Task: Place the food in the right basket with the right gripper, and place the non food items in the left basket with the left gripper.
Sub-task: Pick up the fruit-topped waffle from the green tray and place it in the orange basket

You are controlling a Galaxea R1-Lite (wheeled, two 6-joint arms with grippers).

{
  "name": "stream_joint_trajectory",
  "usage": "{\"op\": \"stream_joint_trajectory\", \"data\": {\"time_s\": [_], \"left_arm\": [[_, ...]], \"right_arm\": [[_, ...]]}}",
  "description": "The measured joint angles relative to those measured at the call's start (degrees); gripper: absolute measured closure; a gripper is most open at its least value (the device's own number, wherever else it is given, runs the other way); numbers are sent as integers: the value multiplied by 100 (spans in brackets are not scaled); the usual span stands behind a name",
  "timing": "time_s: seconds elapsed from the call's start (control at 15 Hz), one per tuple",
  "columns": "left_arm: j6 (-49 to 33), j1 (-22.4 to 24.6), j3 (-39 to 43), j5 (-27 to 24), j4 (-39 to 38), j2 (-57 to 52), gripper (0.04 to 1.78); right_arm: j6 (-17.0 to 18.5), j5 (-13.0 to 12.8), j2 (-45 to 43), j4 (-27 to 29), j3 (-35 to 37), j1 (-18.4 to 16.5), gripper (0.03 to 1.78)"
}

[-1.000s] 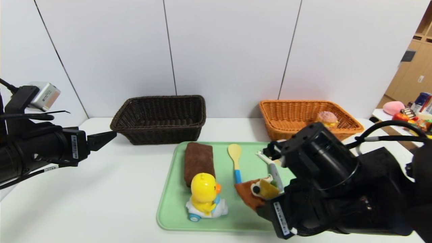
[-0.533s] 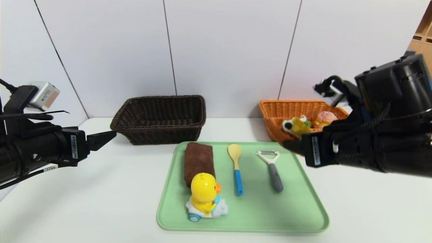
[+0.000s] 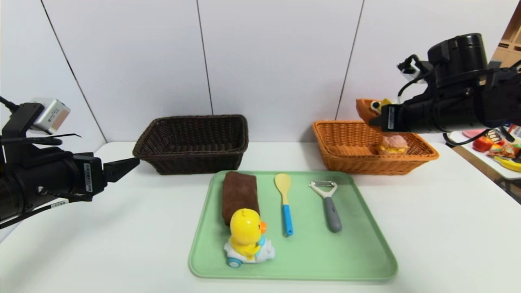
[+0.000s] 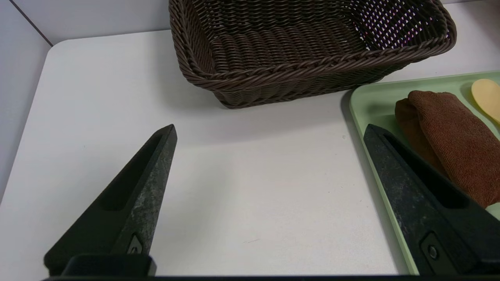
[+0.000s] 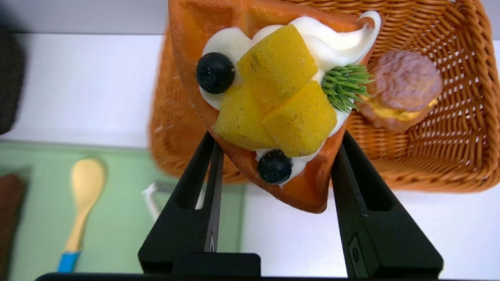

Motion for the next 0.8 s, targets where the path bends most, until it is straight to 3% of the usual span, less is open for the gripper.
{"op": "stream_joint_trajectory", "data": {"time_s": [0.27, 0.6, 0.8], "left_arm": [[-9, -1, -4, 0, -2, 44, 13], [-11, 0, -12, 0, -2, 85, 13], [-9, 0, -15, 0, 0, 116, 13]], "right_arm": [[-102, -7, 1017, 152, -877, -228, 99], [-207, 9, 1755, 321, -1512, -190, 100], [-207, 0, 1896, 480, -1602, -178, 77]]}}
